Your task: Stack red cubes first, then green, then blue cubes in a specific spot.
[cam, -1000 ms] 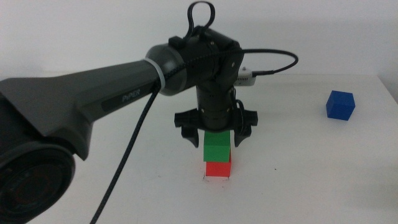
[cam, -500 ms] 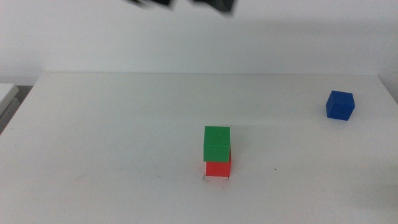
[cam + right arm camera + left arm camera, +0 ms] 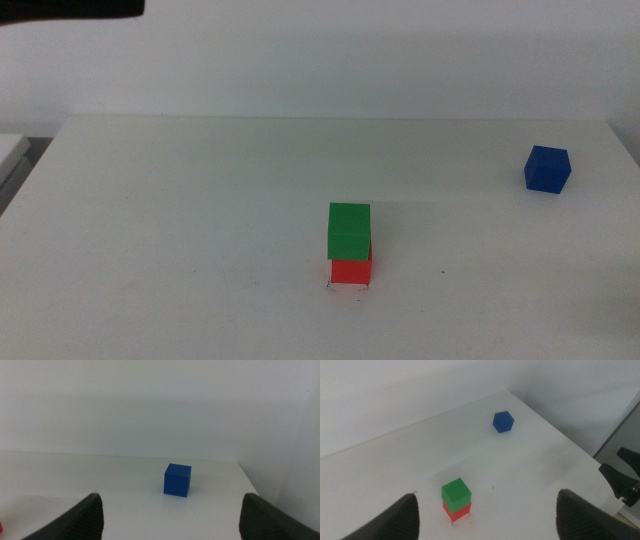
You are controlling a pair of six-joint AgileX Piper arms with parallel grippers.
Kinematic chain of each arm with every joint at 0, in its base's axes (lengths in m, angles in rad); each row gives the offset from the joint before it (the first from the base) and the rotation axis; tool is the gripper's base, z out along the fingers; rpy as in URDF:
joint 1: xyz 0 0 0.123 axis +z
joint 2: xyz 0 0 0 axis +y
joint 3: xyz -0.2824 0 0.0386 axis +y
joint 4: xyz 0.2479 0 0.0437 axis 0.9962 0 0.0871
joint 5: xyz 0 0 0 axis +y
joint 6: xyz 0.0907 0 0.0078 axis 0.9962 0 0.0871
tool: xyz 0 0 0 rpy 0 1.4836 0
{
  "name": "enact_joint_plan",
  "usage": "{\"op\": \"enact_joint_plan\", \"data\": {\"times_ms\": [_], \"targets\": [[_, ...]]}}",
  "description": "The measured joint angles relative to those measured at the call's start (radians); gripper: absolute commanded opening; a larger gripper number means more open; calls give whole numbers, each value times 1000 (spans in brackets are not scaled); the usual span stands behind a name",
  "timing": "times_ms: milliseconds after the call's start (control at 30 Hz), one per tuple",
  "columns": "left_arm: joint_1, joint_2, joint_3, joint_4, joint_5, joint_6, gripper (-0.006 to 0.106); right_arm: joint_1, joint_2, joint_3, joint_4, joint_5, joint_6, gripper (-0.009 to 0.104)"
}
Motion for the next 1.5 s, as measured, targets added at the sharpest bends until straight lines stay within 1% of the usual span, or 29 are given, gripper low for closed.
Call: {"op": "enact_joint_plan", "data": {"times_ms": [233,333,400,467,567,633,700,867,1000,1033,1133,1200,1267,1333,1500], "targets": [[0,-4,4,0,-8,3,94,0,0,0,0,-7,5,93],[0,-4,4,0,-8,3,94,0,0,0,7,-70,33,93],[0,-4,4,0,-8,3,94,0,-1,-17,30,-77,62,93],[0,-4,4,2,-8,3,94,0,24,-82,48,-34,92,93],[0,-4,4,6,-8,3,94,-2,194,-267,55,90,150,93],[0,-4,4,6,-8,3,94,-2,386,-423,55,203,167,93],[0,-4,4,8,-8,3,94,-2,594,-567,55,285,167,93],[0,-4,6,23,-8,6,94,-2,1012,-823,55,351,162,93],[0,-4,6,25,-8,6,94,-2,1276,-992,55,361,162,93],[0,-4,6,25,-8,6,94,-2,1319,-1020,61,361,168,93],[0,-4,6,25,-8,6,94,-2,1443,-1104,111,372,182,93],[0,-4,6,25,-8,6,94,-2,1512,-1154,119,413,161,93],[0,-4,6,25,-8,6,94,-2,1574,-1218,103,471,156,93],[0,-4,6,25,-8,8,94,-2,1657,-1300,65,539,184,93],[0,-4,6,25,-8,8,94,-2,1887,-1580,-55,727,283,93]]}}
